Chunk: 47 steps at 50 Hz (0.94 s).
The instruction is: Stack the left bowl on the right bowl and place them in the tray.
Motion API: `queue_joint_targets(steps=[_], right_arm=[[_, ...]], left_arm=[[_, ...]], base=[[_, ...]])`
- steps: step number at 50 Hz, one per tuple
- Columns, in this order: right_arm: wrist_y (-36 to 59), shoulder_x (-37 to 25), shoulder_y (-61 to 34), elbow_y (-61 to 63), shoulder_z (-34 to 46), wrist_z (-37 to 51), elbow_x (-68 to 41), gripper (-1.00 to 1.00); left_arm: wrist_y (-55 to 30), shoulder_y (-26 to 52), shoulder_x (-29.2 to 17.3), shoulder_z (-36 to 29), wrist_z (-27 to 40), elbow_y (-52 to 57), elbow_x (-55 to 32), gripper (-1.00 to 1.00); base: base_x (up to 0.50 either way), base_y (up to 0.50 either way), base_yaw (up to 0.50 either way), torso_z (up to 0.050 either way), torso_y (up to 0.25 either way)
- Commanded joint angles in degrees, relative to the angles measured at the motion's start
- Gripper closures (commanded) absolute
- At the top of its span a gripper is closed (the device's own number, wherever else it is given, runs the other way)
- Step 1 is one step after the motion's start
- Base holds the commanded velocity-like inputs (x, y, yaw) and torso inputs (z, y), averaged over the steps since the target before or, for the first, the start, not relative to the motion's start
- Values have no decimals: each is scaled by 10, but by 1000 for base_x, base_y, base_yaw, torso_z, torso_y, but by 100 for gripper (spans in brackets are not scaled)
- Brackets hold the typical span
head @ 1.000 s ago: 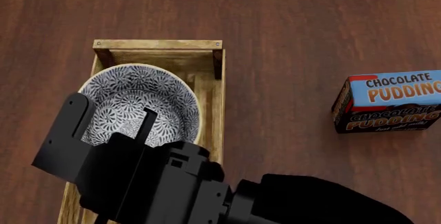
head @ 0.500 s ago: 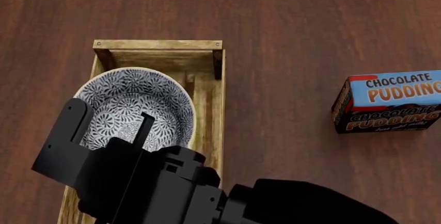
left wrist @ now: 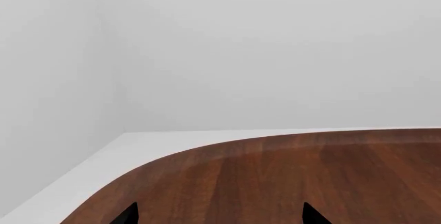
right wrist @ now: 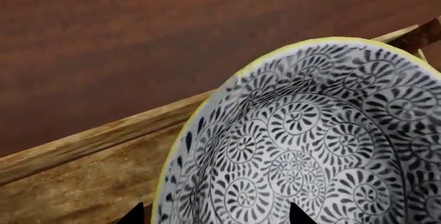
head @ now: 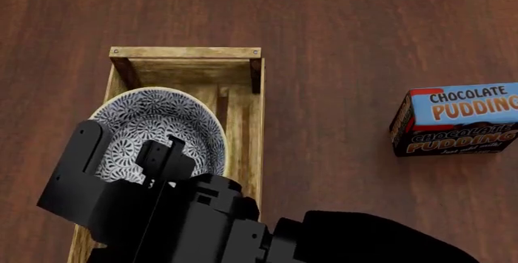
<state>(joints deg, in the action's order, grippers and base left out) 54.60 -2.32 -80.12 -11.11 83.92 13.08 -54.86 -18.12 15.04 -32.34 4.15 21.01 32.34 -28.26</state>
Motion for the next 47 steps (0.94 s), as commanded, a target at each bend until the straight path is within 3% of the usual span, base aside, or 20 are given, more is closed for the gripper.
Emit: queue_joint_targets(steps=[1, 47], right_arm=[[29, -8, -7, 51, -13, 39, -21, -100], [114, -45, -23, 204, -96, 212, -122, -100]], left_arm=[[0, 0, -2, 1, 1, 1, -3, -100], [2, -7, -7, 13, 7, 6, -10, -100]], base=[[0, 0, 0, 0, 0], [0, 0, 0, 0, 0]])
